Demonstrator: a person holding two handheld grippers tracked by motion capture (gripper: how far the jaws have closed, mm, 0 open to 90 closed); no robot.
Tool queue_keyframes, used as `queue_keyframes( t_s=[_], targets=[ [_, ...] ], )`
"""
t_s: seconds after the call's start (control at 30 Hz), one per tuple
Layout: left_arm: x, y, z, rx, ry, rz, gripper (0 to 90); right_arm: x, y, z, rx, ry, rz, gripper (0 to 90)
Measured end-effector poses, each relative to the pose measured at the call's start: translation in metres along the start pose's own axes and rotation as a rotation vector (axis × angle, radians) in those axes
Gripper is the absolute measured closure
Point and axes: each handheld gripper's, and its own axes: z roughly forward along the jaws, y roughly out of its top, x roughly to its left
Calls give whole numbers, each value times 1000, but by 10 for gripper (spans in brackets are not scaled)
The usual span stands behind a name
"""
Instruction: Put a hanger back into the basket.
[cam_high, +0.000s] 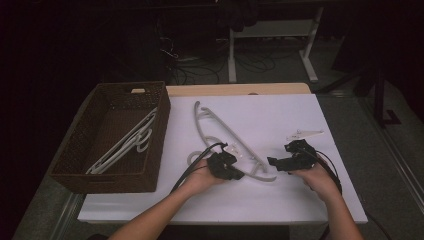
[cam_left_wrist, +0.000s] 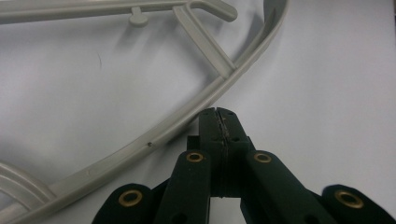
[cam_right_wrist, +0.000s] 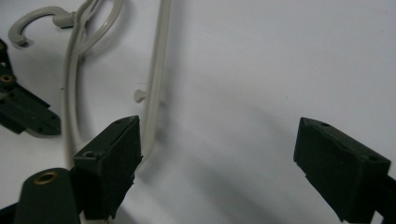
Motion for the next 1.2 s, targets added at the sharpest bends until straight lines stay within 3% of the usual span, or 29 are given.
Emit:
queue_keyframes(
  t_s=[0.13, 0.23, 0.27, 0.43, 0.53, 0.77, 0.93, 1.2],
  targets=[
    [1, 2, 0, -18, -6, -7, 899, 0, 0, 0, -3, -1, -2, 155],
    [2, -3, -11, -41, -6, -22, 787, 2, 3, 0, -3, 8, 1, 195],
    [3, -6, -16, -47, 0, -30, 711, 5, 8, 2, 2, 16, 9, 226],
    [11, -23, -46, -92, 33, -78, 577, 10, 21, 10, 16, 11, 33, 271],
    [15, -34, -62, -120, 55, -109, 466, 17, 33, 22, 52, 9, 4, 257],
    [19, -56, -84, -195, 89, -165, 284, 29, 62, 56, 91, -8, -16, 411],
    [22, -62, -87, -210, 95, -188, 256, 34, 83, 83, 130, -6, -37, 484],
    [23, -60, -82, -201, 88, -182, 256, 45, 115, 128, 165, -18, -101, 578]
  ],
)
